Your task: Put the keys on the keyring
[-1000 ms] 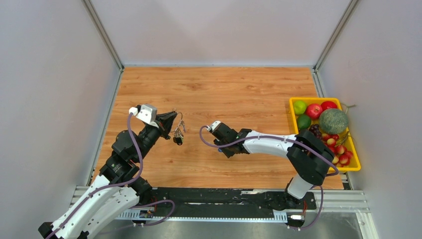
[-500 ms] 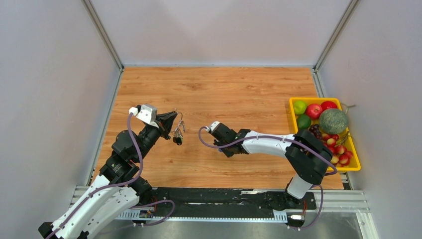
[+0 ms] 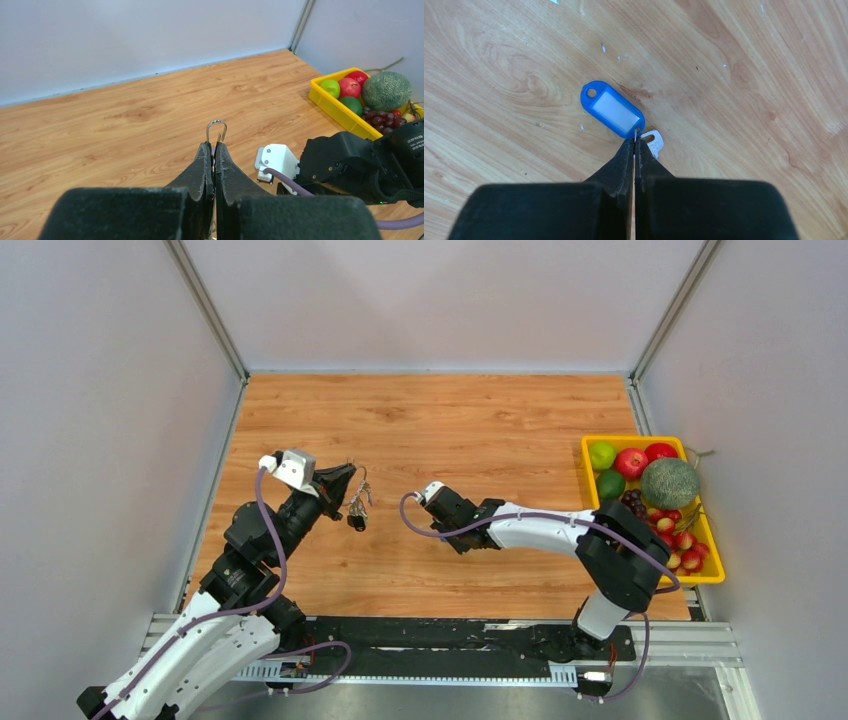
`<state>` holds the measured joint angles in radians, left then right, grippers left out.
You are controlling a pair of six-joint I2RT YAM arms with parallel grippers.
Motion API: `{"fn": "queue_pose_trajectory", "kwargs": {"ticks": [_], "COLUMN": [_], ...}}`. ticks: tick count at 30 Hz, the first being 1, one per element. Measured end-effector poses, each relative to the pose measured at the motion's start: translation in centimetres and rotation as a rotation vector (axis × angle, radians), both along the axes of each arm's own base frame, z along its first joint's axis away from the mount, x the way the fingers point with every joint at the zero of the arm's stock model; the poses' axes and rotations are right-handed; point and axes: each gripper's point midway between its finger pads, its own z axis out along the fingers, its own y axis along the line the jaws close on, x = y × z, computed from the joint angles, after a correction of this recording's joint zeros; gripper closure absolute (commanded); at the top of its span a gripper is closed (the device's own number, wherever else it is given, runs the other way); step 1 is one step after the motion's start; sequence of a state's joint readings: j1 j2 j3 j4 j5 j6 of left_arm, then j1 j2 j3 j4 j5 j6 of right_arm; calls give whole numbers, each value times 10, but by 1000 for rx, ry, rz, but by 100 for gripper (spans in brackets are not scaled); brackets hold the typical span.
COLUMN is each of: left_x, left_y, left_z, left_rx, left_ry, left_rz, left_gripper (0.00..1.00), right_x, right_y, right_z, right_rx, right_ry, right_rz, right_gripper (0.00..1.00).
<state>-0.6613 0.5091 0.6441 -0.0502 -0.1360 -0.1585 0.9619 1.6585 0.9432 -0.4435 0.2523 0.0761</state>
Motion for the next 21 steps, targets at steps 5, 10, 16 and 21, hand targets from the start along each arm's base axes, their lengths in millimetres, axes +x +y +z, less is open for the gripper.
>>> {"fn": "queue_pose_trajectory", "kwargs": {"ticks": [5,10,16,21], "left_x": [0,-1,-5,-8], "left_y": [0,0,-3,-8], "left_z": [1,1,4,4], "left_rx": [-1,-3,-6,-5], "left_ry": [-2,-4,-12,-15], "left_rz": [0,-5,-28,-61], "left_gripper": [100,100,100,100], "right_x": [-1,-3,-18,-30], "right_y": [6,25,45,50], "right_z": [24,86,154,185], "right_rx": [68,252,478,609], "right_ry": [-23,-71,-72,-22], "right_rz": [5,44,145,223], "right_gripper": [100,100,100,100]}}
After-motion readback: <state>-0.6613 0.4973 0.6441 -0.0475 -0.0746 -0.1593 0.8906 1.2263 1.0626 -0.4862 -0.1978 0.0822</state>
